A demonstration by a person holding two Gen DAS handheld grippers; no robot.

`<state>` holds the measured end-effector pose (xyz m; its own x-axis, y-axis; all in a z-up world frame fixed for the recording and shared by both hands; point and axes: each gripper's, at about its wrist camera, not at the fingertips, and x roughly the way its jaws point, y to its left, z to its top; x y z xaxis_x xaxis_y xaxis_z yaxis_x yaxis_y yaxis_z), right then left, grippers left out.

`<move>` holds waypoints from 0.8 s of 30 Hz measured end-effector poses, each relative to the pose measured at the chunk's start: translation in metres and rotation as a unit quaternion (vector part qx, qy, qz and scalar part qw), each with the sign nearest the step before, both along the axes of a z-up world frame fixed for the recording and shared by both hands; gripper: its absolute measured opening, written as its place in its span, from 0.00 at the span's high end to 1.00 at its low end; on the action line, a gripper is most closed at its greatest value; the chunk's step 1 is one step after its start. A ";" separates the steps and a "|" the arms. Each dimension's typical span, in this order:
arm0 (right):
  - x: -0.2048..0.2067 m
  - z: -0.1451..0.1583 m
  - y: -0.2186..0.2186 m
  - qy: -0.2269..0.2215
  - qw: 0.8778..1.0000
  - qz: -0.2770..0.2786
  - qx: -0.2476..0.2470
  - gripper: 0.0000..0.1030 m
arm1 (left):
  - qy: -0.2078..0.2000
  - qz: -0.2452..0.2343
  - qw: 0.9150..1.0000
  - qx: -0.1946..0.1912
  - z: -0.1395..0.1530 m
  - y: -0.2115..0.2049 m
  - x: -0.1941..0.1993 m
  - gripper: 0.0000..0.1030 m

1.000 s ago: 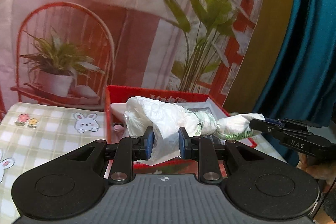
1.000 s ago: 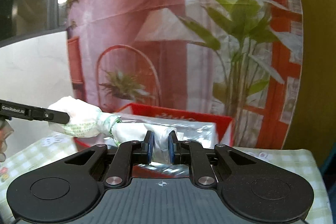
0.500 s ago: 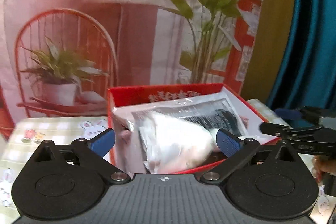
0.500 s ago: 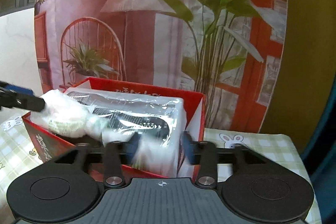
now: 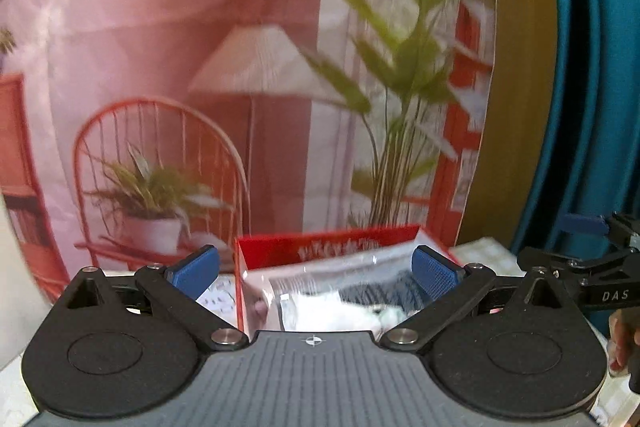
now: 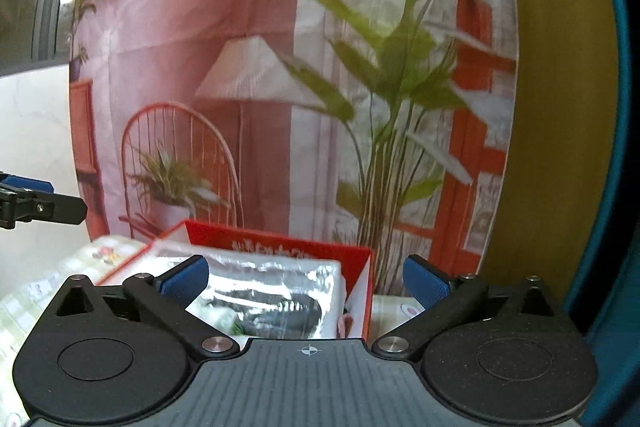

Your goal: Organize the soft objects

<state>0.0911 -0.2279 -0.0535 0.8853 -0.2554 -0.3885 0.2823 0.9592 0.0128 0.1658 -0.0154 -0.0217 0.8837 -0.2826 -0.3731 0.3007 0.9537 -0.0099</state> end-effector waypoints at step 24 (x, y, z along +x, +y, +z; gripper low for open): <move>-0.079 0.106 0.035 -0.030 0.999 -0.040 0.015 0.00 | -0.076 0.032 0.997 -0.011 0.082 -0.013 -0.100 0.00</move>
